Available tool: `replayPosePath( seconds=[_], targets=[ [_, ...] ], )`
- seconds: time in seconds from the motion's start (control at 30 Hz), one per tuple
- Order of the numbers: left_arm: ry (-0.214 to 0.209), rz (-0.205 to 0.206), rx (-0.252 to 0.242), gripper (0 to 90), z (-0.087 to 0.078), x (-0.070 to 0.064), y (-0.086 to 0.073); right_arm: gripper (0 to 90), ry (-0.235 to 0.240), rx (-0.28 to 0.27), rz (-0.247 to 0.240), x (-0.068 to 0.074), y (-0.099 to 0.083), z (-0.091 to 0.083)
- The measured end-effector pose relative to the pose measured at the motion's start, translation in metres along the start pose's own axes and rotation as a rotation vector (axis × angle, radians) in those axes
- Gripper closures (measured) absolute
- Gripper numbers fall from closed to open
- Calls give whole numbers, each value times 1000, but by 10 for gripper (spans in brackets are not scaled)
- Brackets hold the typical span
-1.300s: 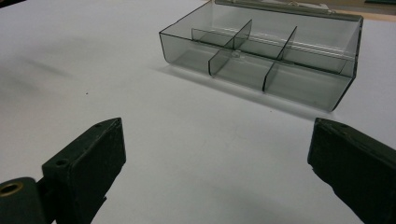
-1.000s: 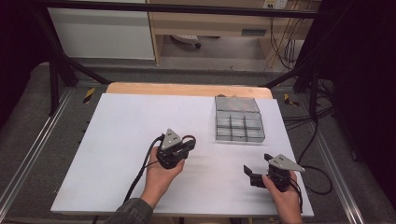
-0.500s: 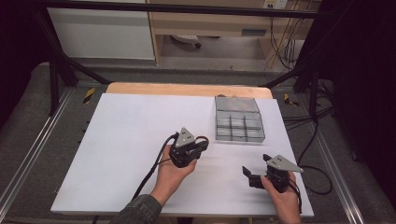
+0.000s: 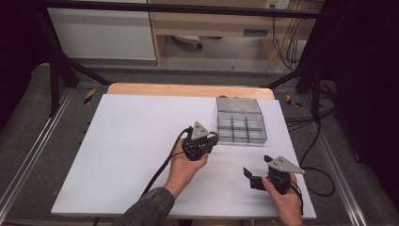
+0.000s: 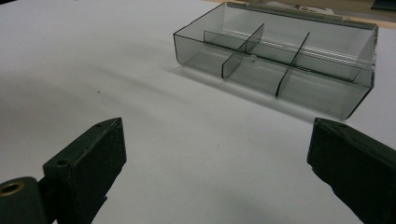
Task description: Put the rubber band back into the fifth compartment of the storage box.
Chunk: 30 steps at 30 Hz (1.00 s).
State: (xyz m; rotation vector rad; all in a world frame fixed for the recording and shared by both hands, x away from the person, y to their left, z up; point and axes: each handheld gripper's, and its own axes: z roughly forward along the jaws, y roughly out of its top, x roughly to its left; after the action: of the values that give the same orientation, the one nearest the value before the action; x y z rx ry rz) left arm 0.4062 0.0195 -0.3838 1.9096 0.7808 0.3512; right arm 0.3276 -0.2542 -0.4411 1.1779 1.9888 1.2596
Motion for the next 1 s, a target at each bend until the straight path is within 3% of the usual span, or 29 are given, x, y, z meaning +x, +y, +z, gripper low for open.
replayPosePath(
  seconds=[0.4,0.6,0.8,1.0],
  targets=[
    [-43,8,-8,860,28,-11,5,50,9,-5,-2,0,0,1],
    [-54,37,-28,860,40,-14,12,50,9,-9,-1,0,0,0],
    [-36,52,-49,860,50,-13,16,50,15,-3,7,1,0,1],
    [-45,71,-53,860,57,-13,24,50,17,-4,3,2,0,0]
  ],
)
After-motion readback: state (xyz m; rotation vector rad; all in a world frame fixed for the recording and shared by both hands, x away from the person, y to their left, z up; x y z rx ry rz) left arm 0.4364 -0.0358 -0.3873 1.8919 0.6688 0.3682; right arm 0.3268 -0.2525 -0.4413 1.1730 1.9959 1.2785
